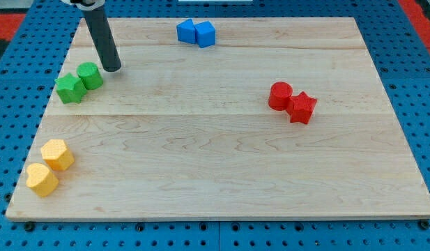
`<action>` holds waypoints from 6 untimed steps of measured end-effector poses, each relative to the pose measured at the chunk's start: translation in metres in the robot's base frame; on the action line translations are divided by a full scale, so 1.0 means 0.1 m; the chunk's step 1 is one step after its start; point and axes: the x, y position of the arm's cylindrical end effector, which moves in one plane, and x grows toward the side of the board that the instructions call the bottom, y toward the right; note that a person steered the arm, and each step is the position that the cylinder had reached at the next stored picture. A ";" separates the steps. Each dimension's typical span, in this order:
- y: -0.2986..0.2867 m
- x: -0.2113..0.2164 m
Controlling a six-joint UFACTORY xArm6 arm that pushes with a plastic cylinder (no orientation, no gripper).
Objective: Place your hand below the green star
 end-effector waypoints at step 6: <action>0.39 0.57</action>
